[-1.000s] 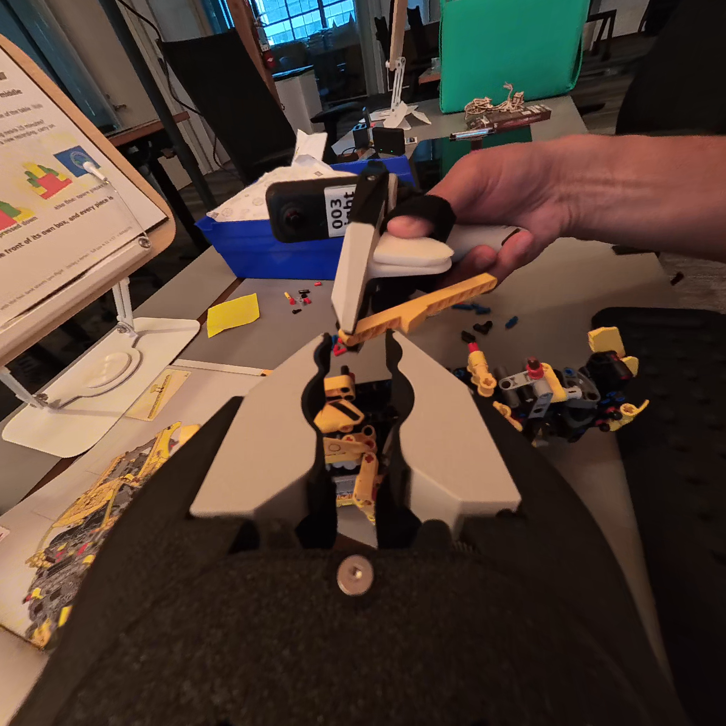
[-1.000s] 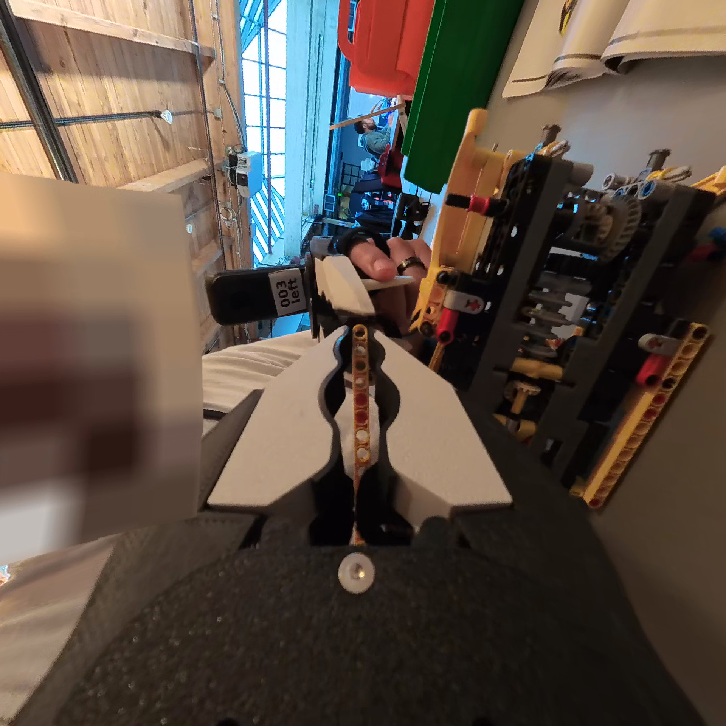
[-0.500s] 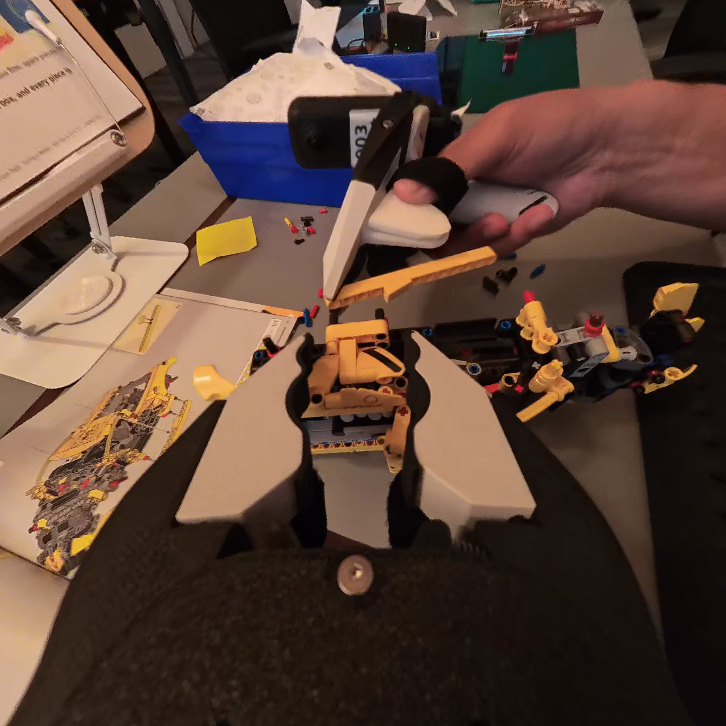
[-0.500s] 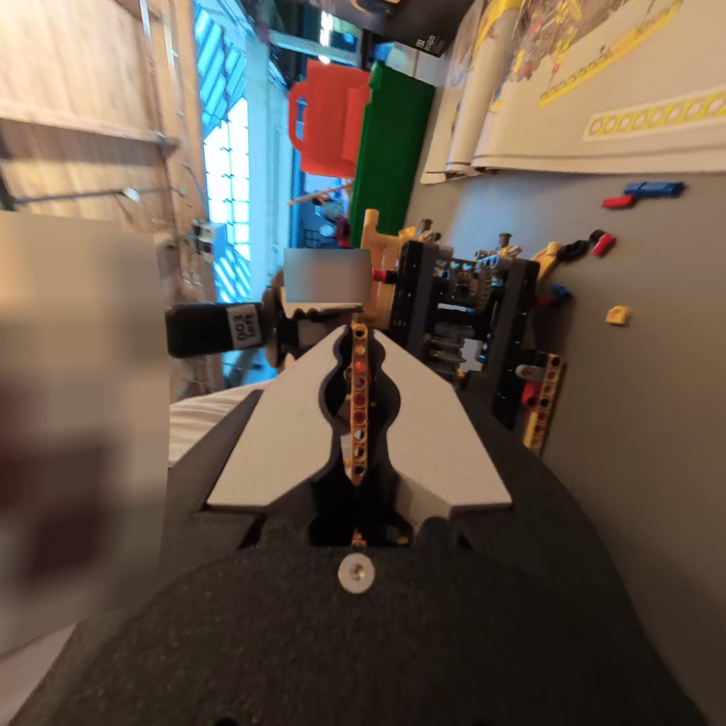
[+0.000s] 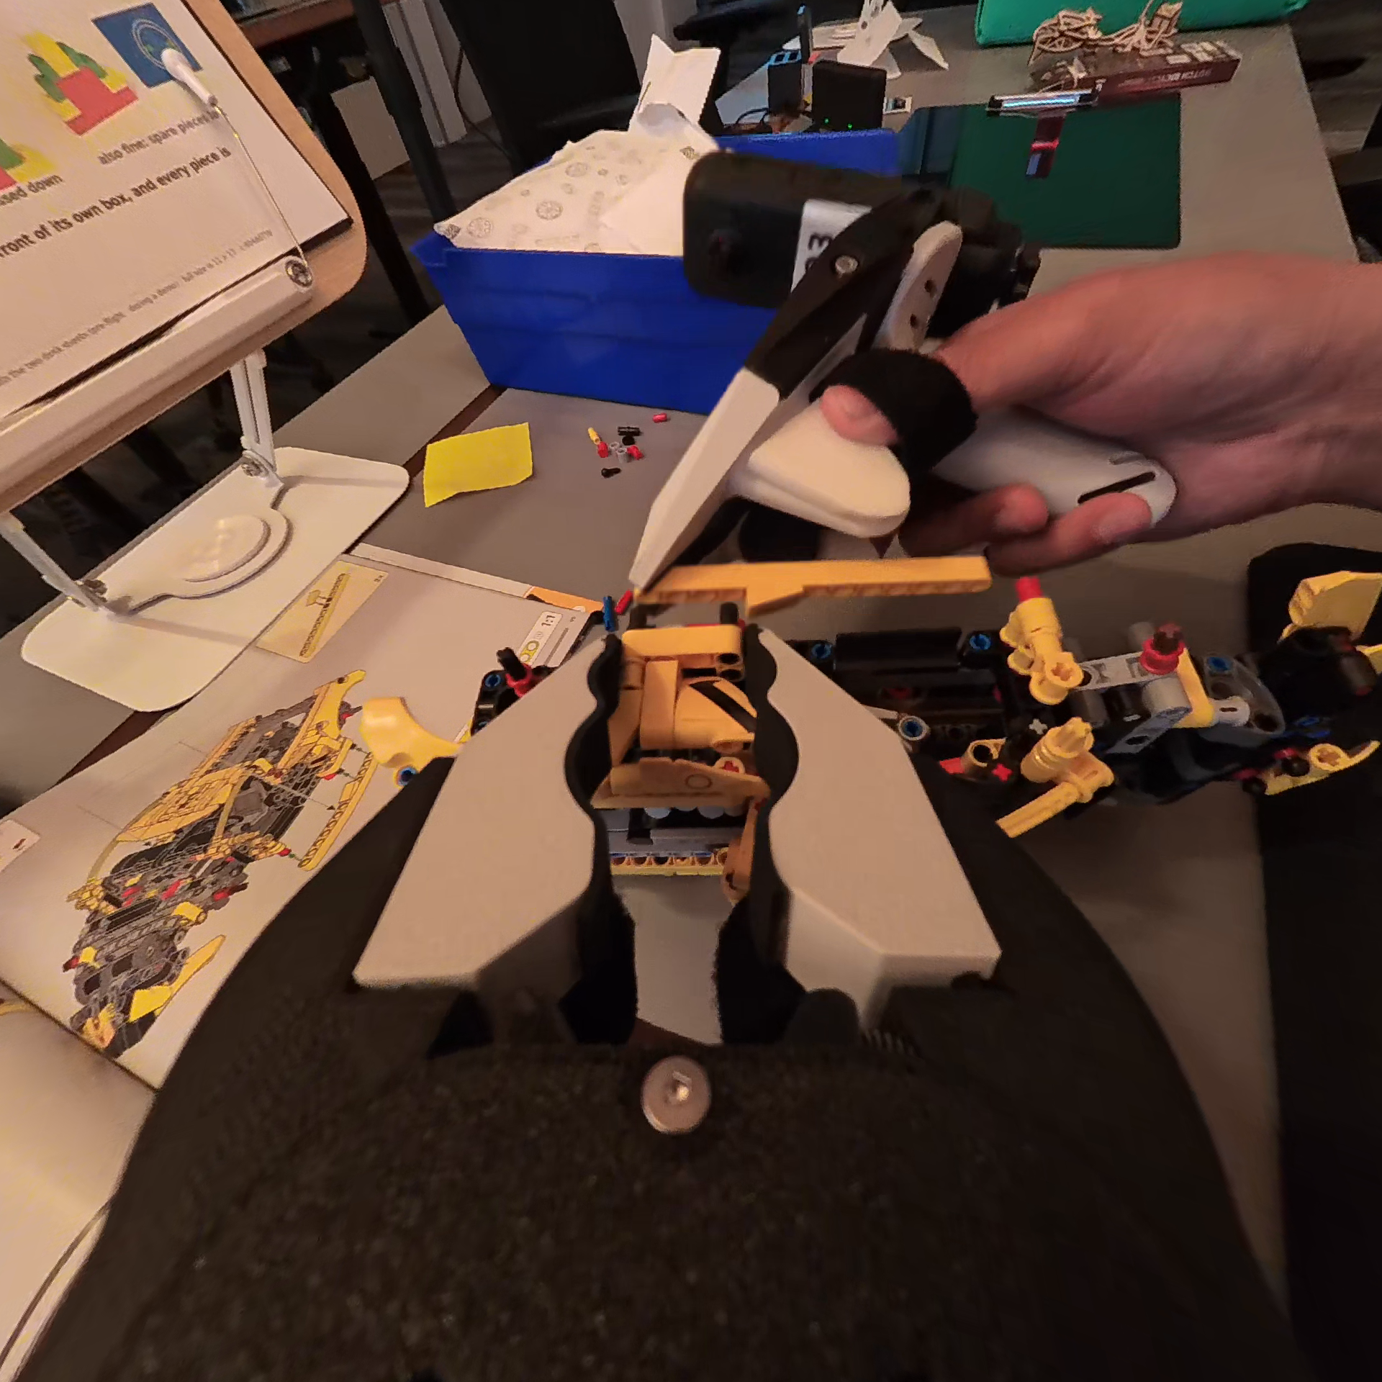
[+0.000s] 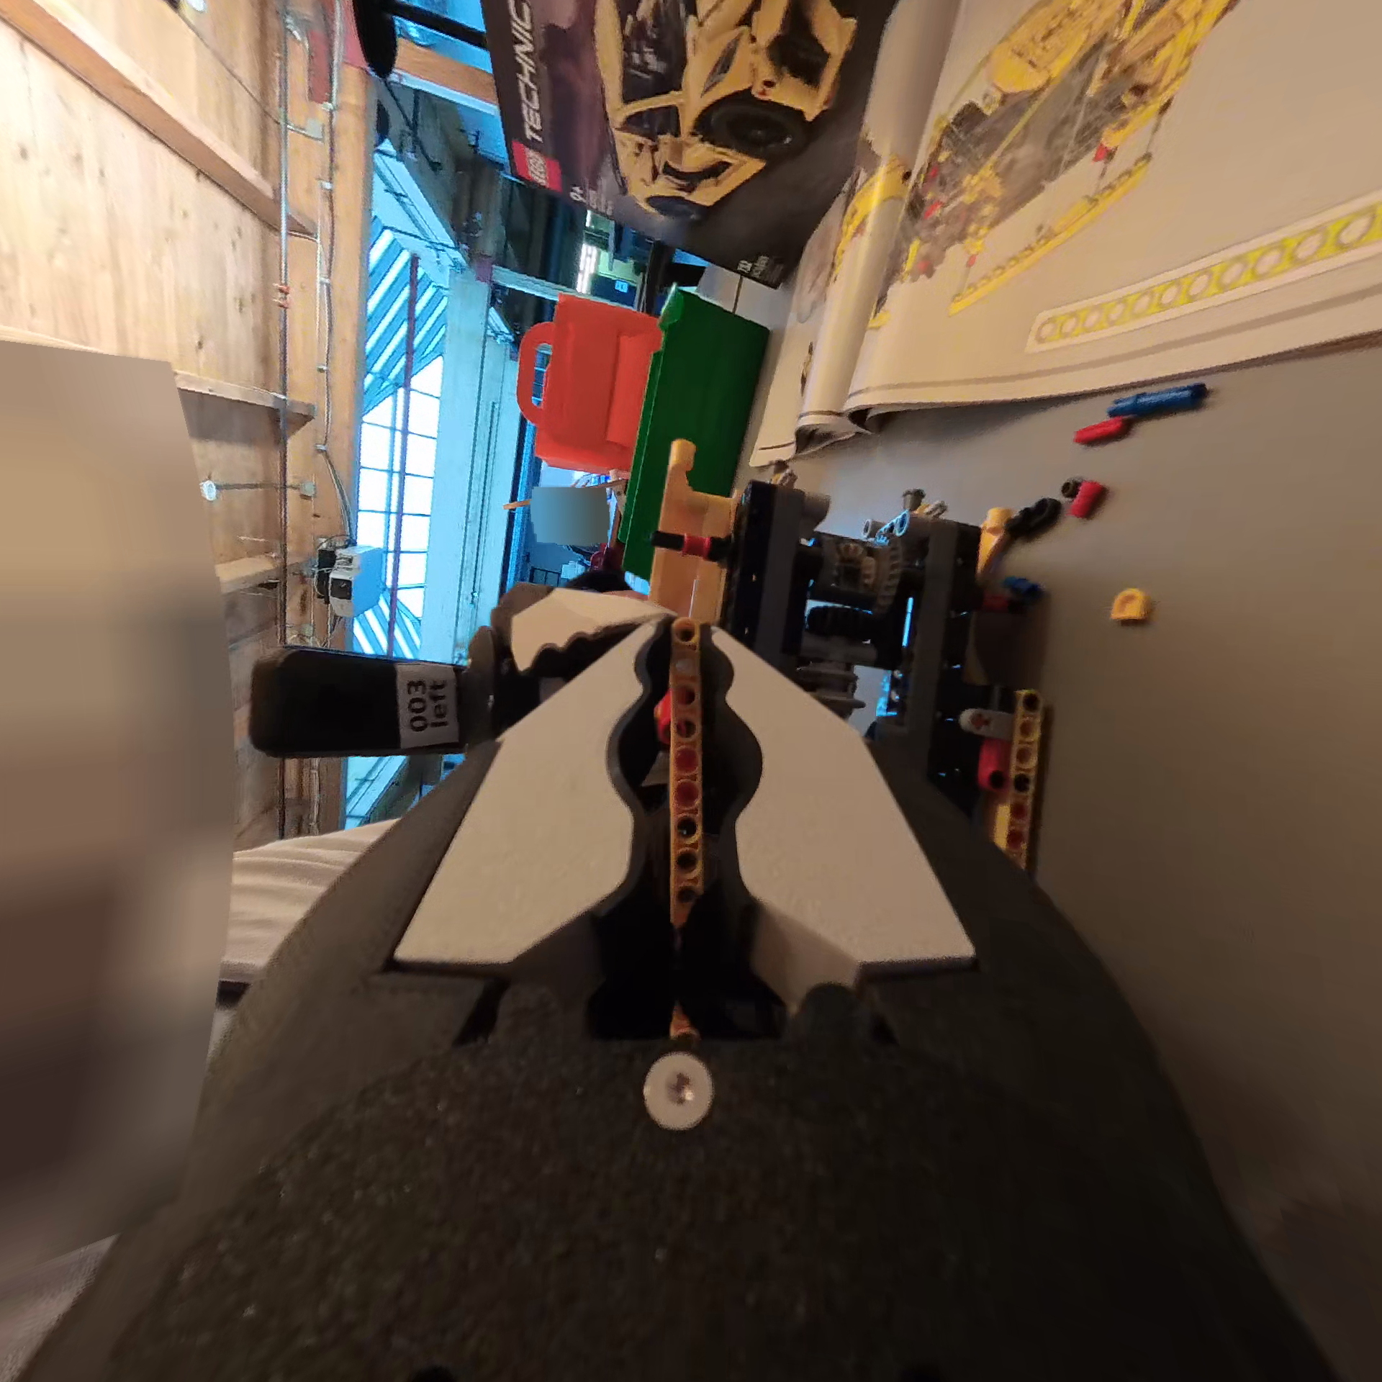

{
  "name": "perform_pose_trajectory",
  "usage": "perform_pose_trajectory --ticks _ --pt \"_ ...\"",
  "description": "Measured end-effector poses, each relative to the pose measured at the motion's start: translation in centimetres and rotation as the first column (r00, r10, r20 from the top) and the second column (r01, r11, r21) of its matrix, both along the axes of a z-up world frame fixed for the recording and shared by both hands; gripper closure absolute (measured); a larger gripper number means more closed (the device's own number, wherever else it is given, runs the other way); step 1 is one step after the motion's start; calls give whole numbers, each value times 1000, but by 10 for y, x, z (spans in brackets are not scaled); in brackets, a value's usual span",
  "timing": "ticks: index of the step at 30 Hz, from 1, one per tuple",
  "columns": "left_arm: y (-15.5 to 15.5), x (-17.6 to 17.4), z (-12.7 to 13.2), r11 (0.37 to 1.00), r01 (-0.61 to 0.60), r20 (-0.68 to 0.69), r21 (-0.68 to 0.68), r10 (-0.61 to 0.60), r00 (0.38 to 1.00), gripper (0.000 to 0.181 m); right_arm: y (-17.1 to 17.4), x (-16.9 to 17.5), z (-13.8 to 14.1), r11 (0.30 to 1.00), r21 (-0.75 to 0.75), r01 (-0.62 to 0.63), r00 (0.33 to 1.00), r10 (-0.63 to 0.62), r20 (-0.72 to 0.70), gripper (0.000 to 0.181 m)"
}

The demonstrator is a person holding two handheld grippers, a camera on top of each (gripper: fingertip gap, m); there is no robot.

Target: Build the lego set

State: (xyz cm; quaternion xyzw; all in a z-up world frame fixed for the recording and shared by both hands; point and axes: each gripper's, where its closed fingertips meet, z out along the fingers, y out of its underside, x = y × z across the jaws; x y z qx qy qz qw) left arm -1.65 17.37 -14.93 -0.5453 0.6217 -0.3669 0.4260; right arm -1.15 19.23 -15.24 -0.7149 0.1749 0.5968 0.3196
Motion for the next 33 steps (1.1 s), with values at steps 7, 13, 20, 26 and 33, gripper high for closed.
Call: perform_pose_trajectory --ticks 7,13,20,26,33 --pt "0 -2 1 1000 14 25 -12 -13 1000 148 -38 60 -73 975 -167 -146 388 211 897 175" --pt "0 -2 1 1000 11 28 -8 -10 1000 148 -66 67 -100 940 -250 -232 155 290 944 175" --pt "0 -3 1 1000 5 28 0 -5 1000 148 -74 71 -111 934 -261 -243 120 296 948 171" --pt "0 -3 1 1000 2 24 6 -3 1000 148 -83 74 -108 919 -284 -273 109 323 940 162" --pt "0 -3 1 1000 2 23 8 -3 1000 148 -84 75 -105 908 -304 -288 76 338 938 174"
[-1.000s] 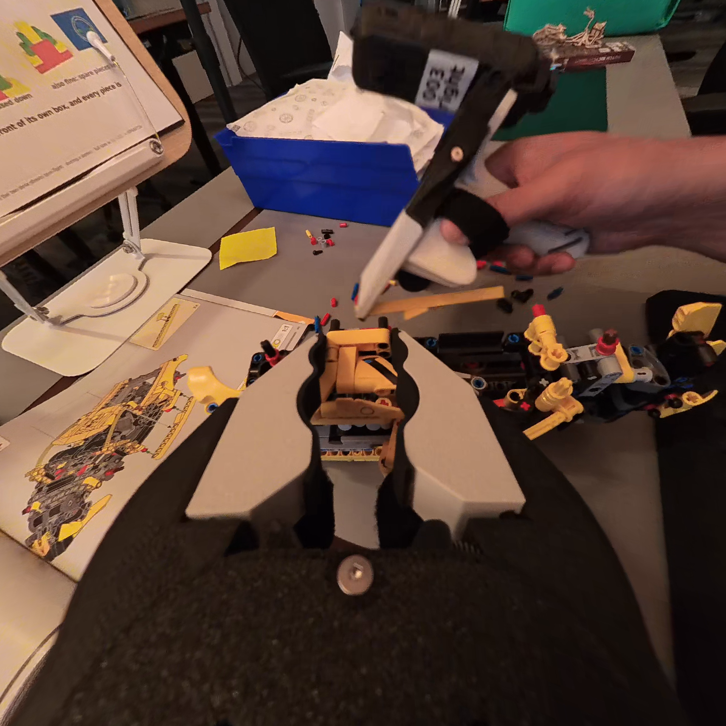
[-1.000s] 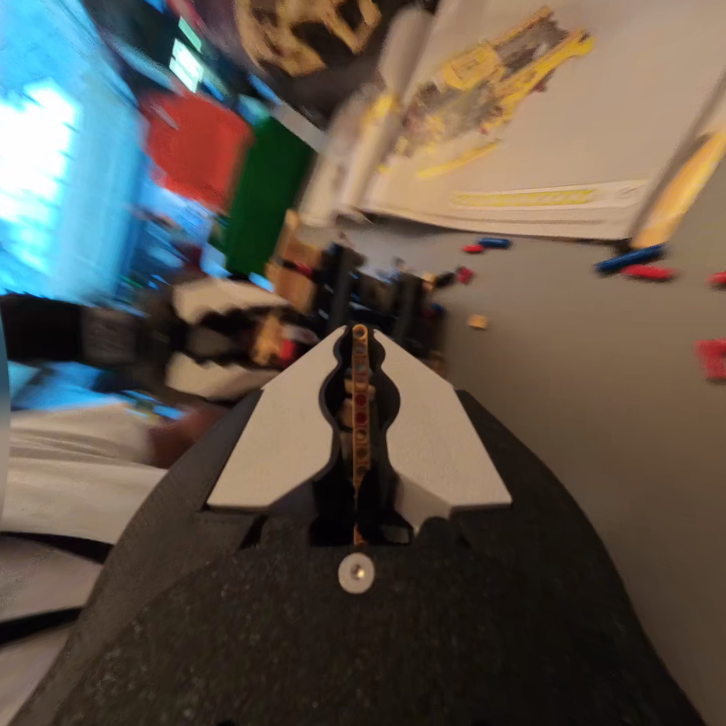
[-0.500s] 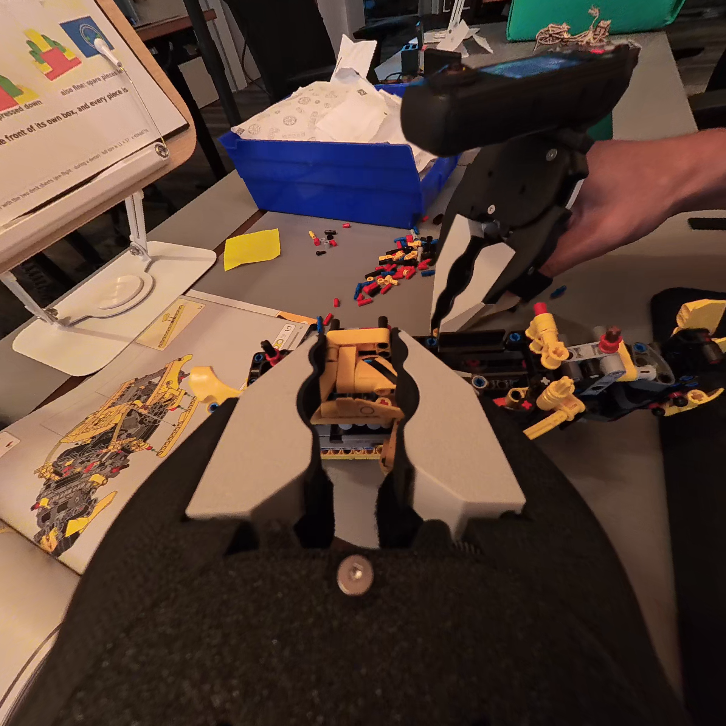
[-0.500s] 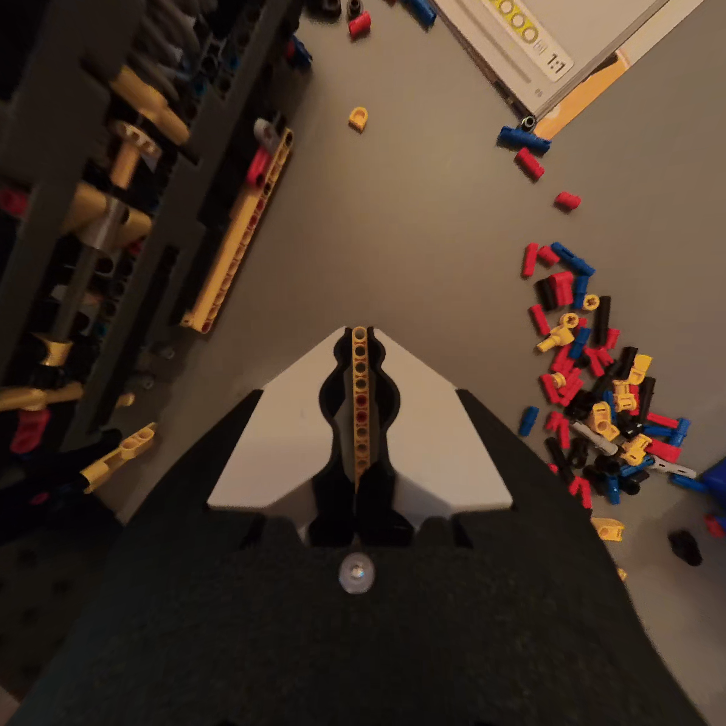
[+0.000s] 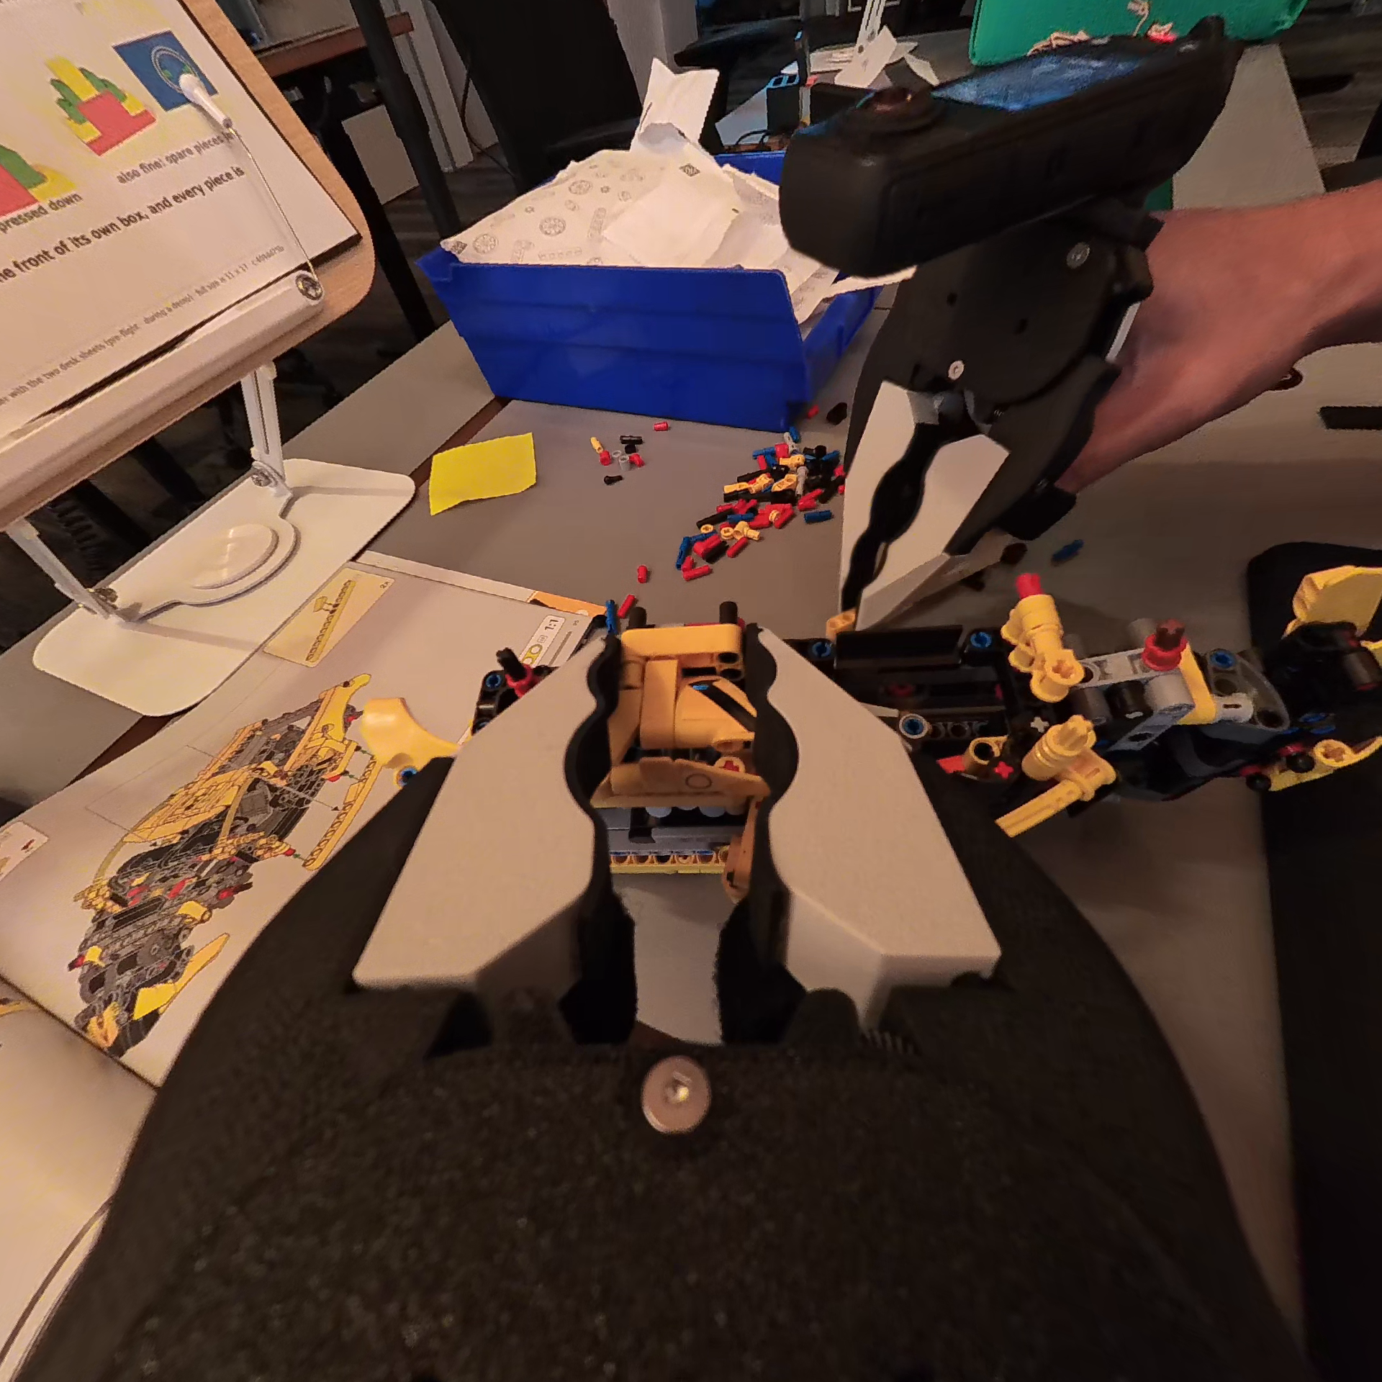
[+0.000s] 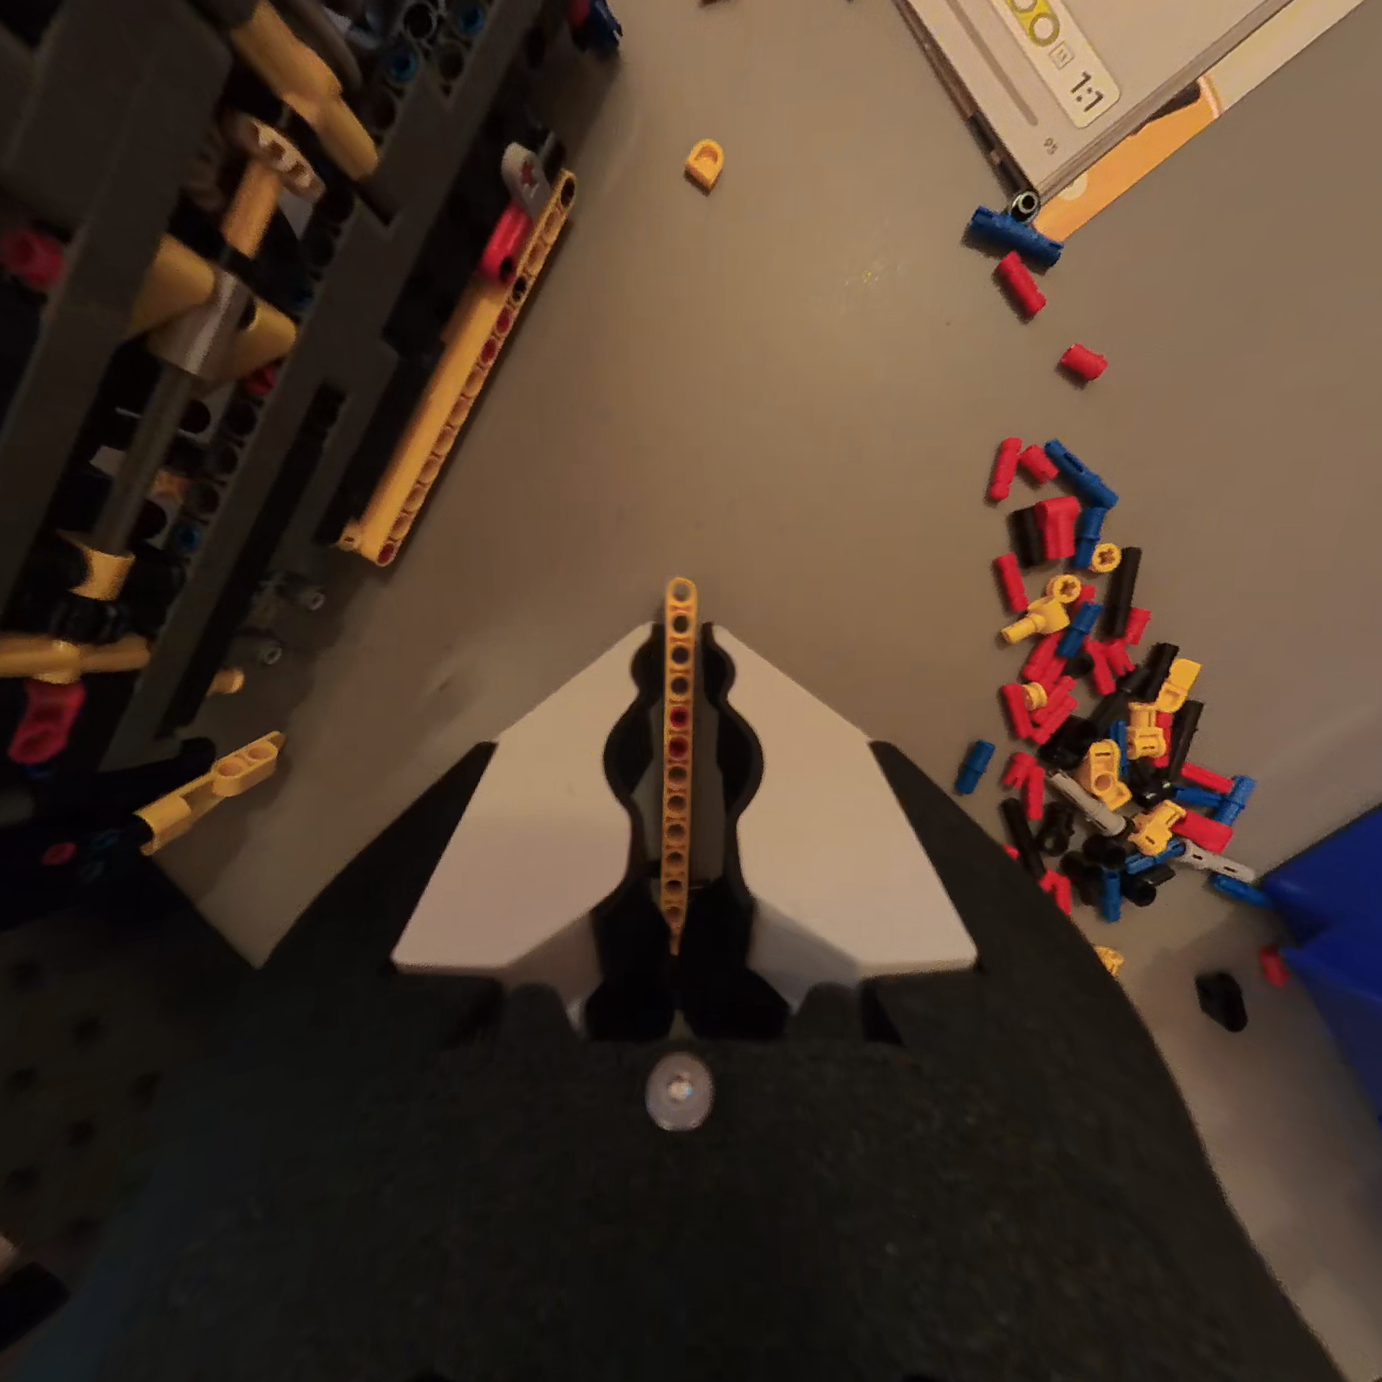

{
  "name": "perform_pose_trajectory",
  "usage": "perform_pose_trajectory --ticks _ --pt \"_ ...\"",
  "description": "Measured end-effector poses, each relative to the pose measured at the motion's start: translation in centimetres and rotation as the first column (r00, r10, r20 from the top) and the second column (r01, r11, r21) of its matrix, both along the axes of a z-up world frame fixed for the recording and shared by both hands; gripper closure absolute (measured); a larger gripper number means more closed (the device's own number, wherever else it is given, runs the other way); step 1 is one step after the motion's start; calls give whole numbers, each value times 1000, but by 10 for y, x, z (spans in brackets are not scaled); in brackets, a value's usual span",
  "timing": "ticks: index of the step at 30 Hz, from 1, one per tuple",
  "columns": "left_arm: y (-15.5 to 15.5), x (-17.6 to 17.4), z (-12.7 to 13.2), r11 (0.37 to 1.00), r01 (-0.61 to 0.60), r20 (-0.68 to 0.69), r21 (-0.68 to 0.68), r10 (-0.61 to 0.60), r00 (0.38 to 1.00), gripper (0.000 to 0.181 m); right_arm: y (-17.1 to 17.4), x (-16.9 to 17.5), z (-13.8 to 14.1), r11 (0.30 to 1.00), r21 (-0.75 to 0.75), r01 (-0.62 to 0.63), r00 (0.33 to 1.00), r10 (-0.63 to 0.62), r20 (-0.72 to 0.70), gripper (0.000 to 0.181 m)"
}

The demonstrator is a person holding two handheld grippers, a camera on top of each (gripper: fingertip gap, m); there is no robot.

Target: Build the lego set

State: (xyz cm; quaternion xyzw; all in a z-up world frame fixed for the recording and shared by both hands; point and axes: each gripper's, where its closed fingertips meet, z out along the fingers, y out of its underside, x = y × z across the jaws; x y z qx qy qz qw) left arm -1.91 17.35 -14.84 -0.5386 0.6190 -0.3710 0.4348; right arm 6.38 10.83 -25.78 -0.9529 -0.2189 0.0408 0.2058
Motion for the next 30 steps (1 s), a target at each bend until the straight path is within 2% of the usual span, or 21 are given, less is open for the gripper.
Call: perform_pose_trajectory --ticks 4,6,8,9,10,12,14,15,16,20,25,30 --pt "0 -1 0 1000 3 6 -6 -3 1000 148 2 -6 5 1000 -1 -17 999 17 -32 176" --pt "0 -1 0 1000 5 10 -10 -5 1000 148 12 -17 25 999 42 10 987 -3 -159 175" --pt "0 -1 0 1000 7 16 -15 -6 1000 148 26 -33 56 996 67 64 923 -34 -383 175" --pt "0 -2 0 1000 7 18 -18 -7 1000 148 33 -40 73 994 64 91 860 -47 -507 176" --pt "0 -2 0 1000 9 21 -21 -9 1000 148 41 -49 90 993 45 113 764 -58 -643 176" --pt "0 -2 1 1000 14 28 -28 -13 1000 148 53 -59 109 990 -71 121 534 -125 -836 177" --pt "0 -3 1 999 18 38 -35 -16 999 148 64 -65 115 975 -205 81 335 -220 -916 177" --pt "0 -3 1 999 19 42 -39 -17 999 148 68 -69 118 965 -257 49 253 -261 -932 176" --pt "0 -3 1 999 20 45 -43 -18 999 148 70 -74 118 955 -295 18 202 -292 -935 176" --pt "-1 -2 1 999 25 60 -48 -22 998 148 71 -92 119 928 -369 -47 144 -360 -922 176" --pt "1 -2 2 998 25 84 -59 -20 996 148 74 -86 121 932 -363 7 184 -358 -915 176" --pt "1 -2 1 998 28 85 -55 -23 996 148 72 -88 117 918 -396 10 170 -392 -904 176"
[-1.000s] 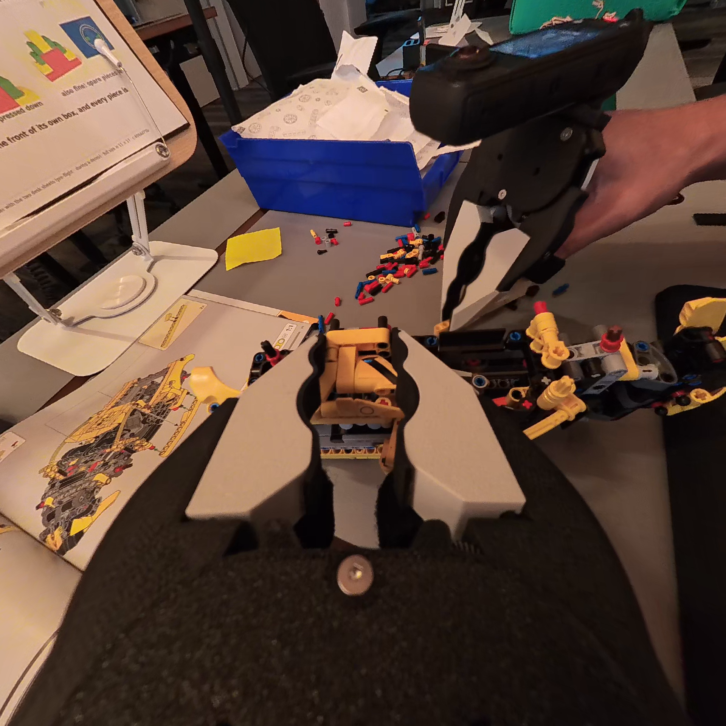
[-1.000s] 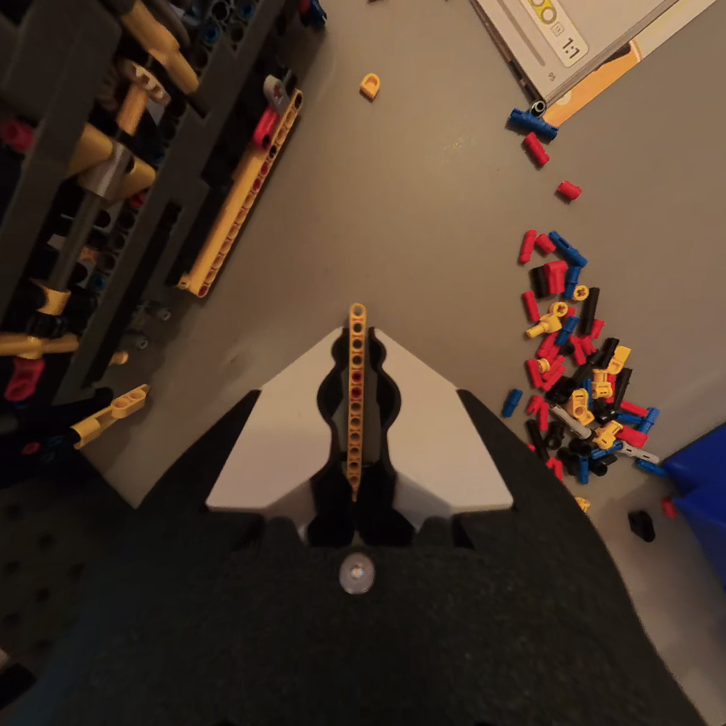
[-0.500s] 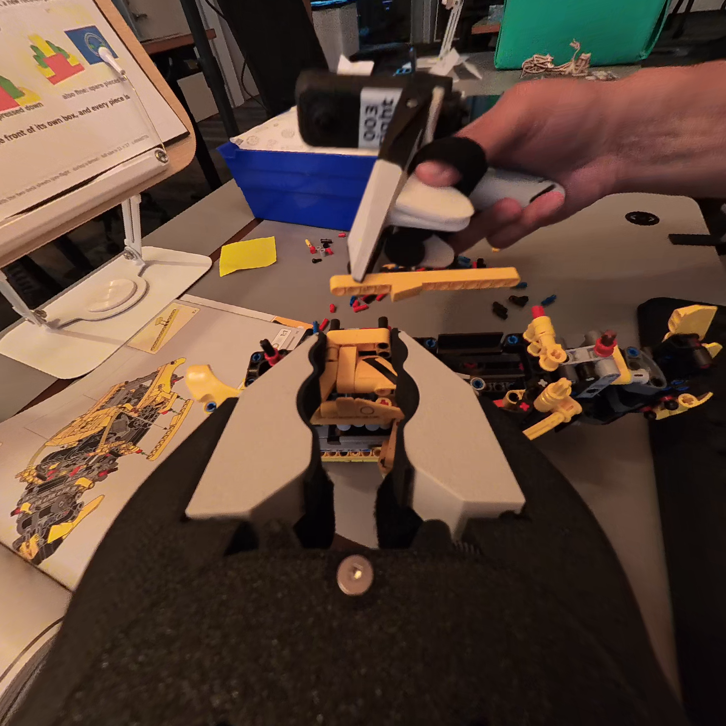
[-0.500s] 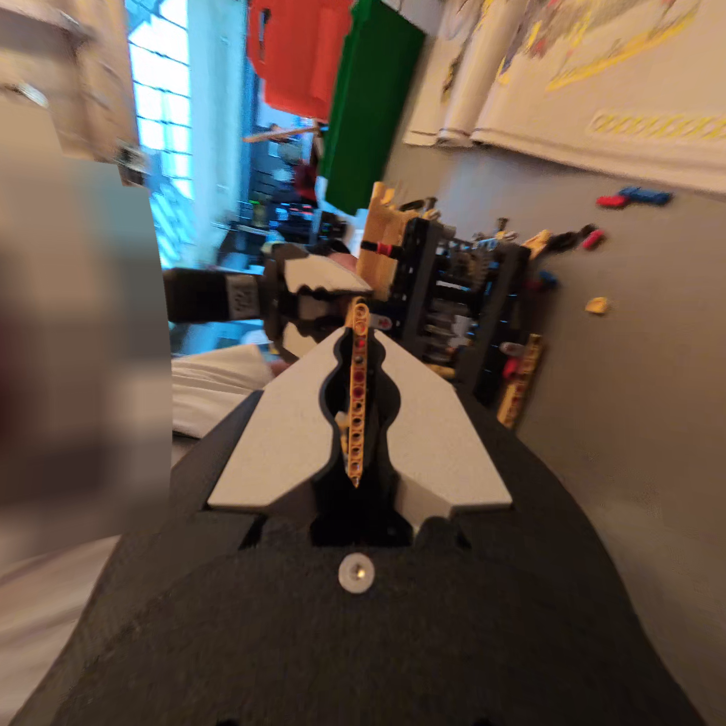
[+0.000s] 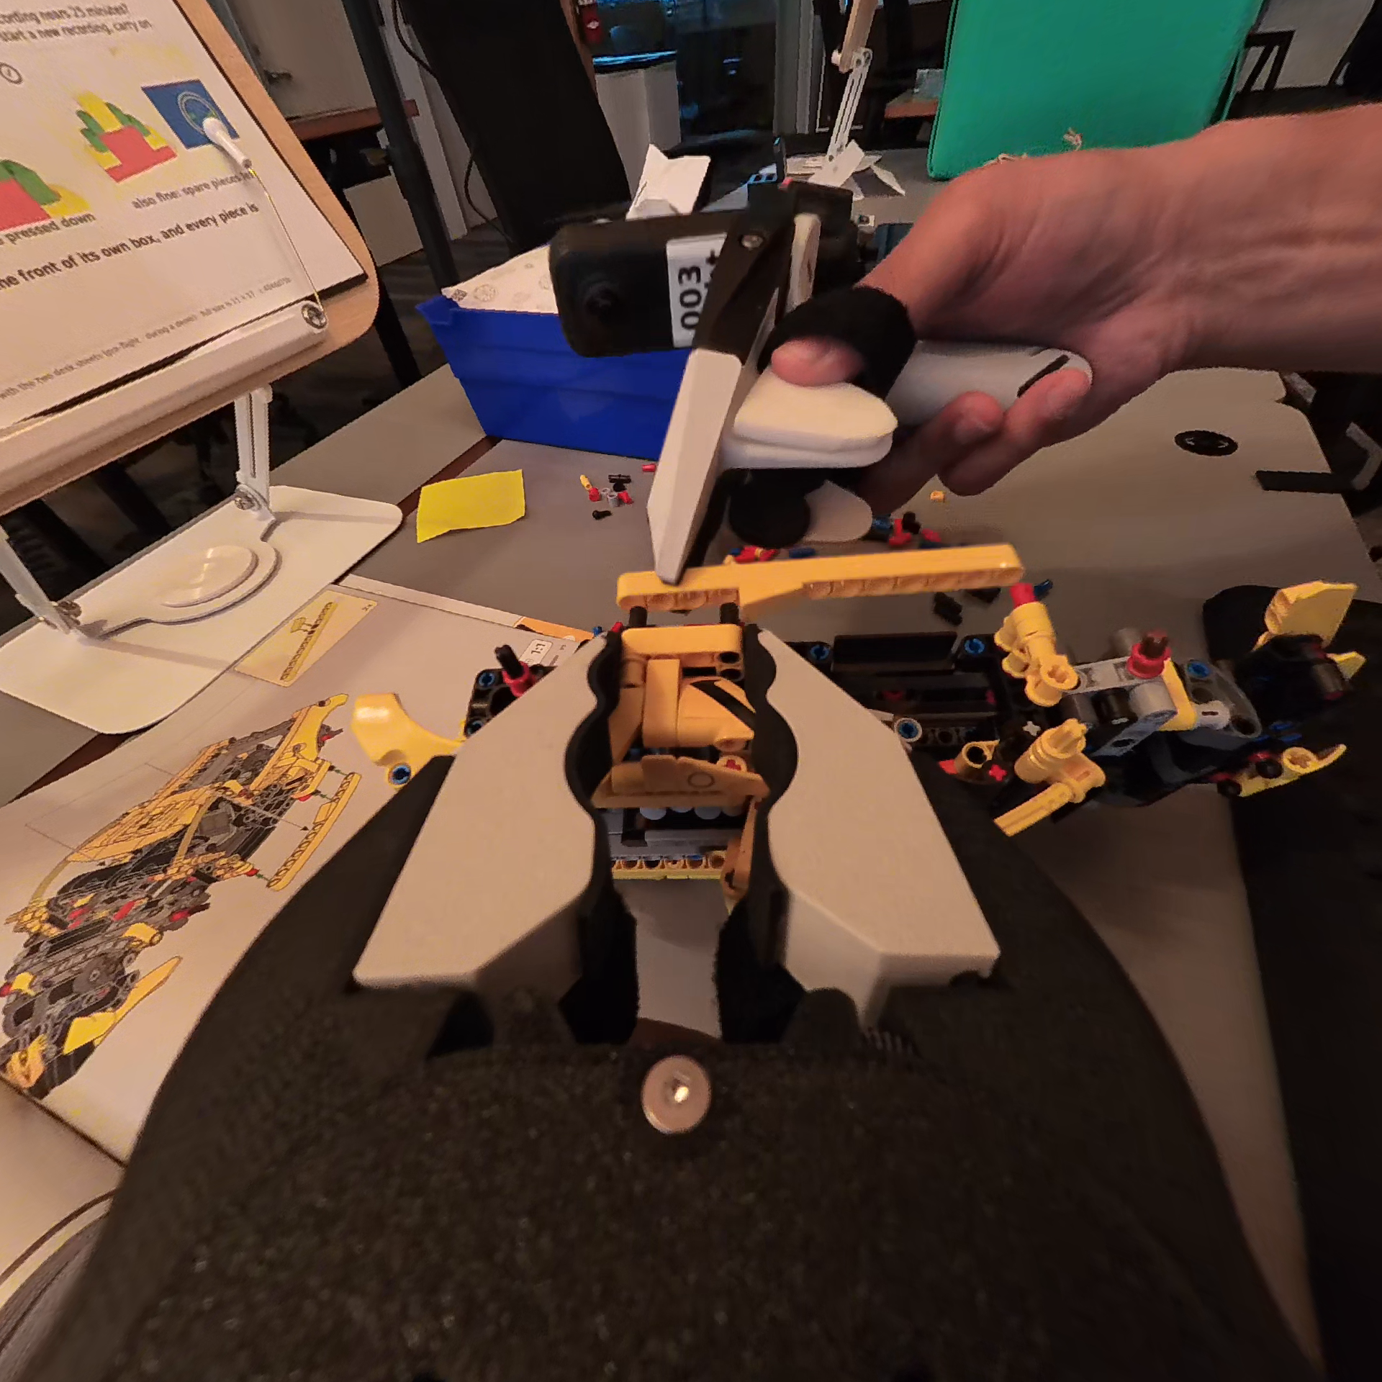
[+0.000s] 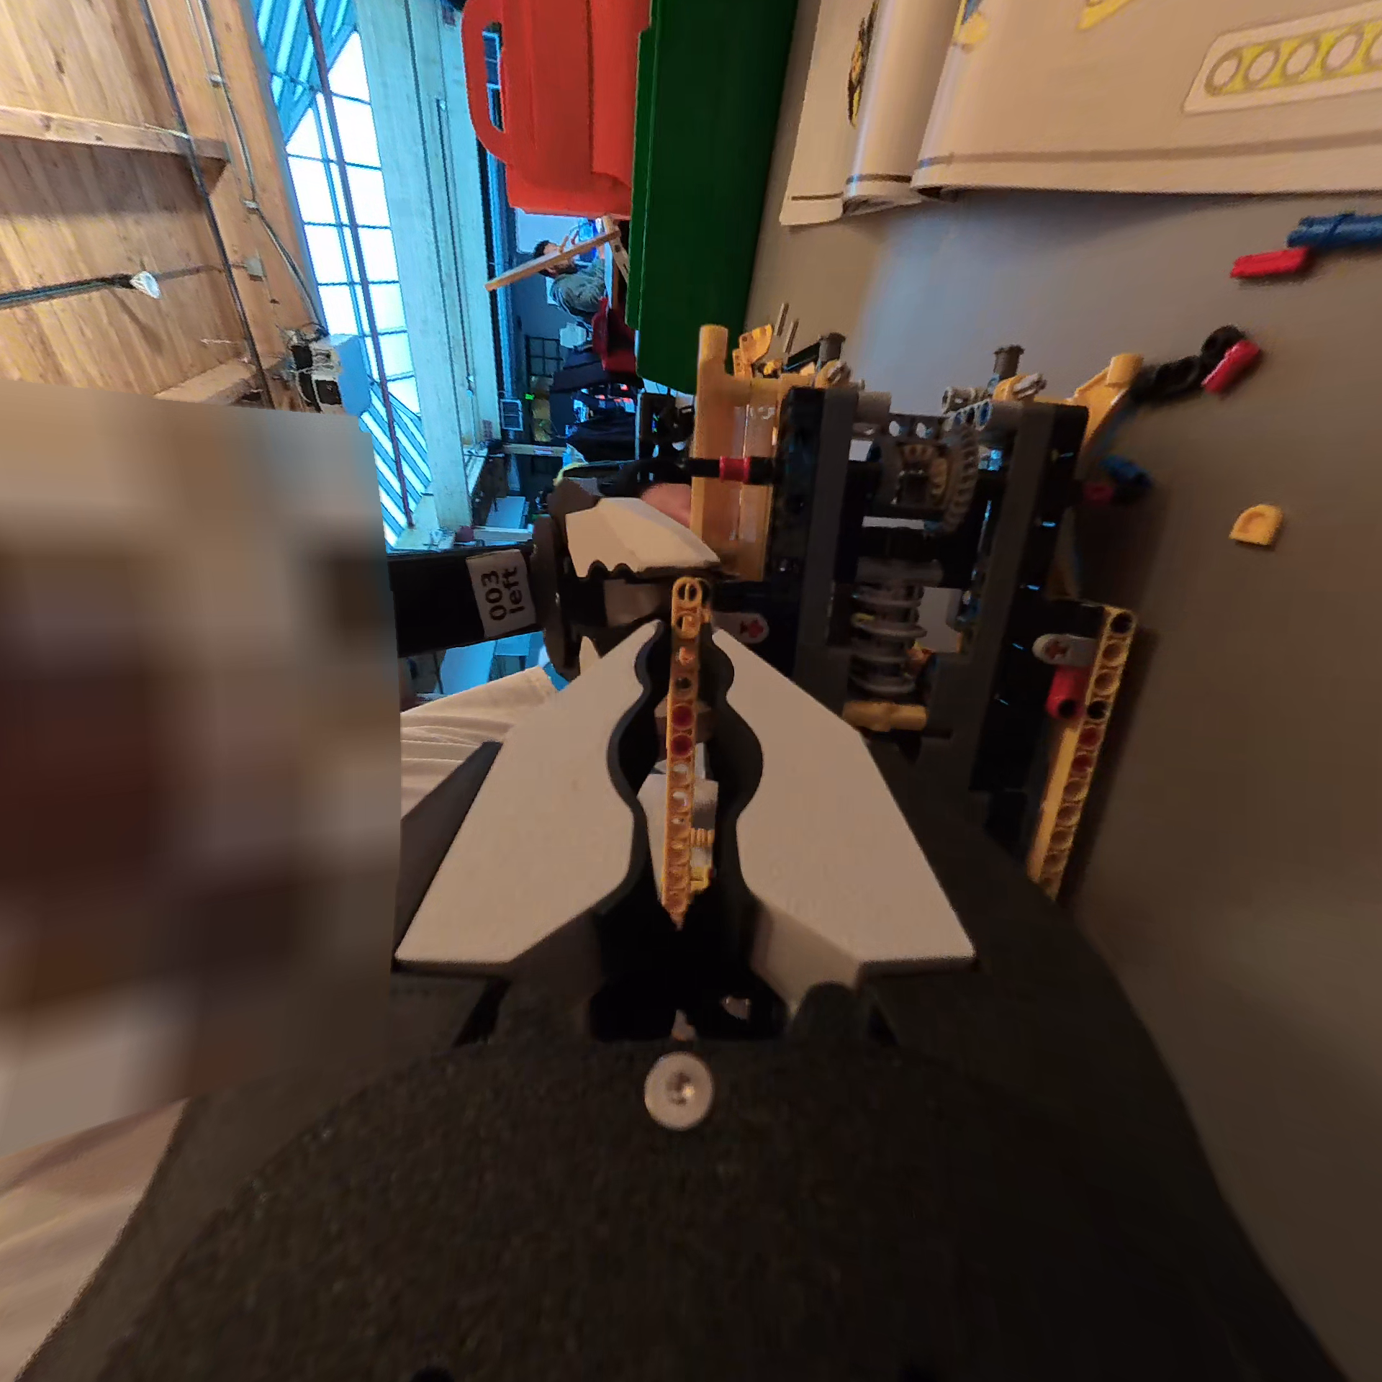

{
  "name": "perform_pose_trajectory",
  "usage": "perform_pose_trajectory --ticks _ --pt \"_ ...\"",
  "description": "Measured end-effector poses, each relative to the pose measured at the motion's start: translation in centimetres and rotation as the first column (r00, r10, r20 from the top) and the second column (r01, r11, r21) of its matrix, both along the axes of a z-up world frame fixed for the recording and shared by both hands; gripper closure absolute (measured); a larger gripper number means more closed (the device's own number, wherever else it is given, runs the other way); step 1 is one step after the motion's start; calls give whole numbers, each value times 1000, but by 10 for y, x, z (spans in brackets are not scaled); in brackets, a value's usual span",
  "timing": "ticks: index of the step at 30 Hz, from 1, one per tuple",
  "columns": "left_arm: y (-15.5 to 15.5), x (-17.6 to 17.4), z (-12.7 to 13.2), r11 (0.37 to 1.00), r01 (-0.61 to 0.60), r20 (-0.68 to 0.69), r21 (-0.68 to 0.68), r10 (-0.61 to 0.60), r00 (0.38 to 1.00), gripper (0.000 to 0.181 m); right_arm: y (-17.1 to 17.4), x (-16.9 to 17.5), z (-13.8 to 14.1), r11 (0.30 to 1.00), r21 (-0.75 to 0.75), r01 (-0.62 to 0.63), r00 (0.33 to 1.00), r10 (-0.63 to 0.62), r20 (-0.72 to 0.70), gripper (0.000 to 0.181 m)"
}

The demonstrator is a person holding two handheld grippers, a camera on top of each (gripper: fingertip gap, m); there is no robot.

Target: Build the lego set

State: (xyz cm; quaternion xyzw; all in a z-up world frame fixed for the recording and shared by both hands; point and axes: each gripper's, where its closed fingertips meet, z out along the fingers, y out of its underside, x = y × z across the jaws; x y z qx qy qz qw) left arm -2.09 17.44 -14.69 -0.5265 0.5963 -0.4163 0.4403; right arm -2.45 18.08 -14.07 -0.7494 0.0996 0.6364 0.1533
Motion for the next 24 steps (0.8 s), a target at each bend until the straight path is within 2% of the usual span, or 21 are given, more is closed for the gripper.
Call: perform_pose_trajectory --ticks 10,13,24 --pt "0 1 0 1000 -3 -12 14 3 1000 149 -1 2 -2 1000 -13 4 998 -4 55 176" --pt "0 1 0 1000 1 -13 22 -1 1000 149 0 3 -6 1000 -4 3 993 -2 118 176" --pt "0 3 -1 1000 0 -24 15 0 1000 149 -1 3 -5 999 -21 -38 992 40 117 176"
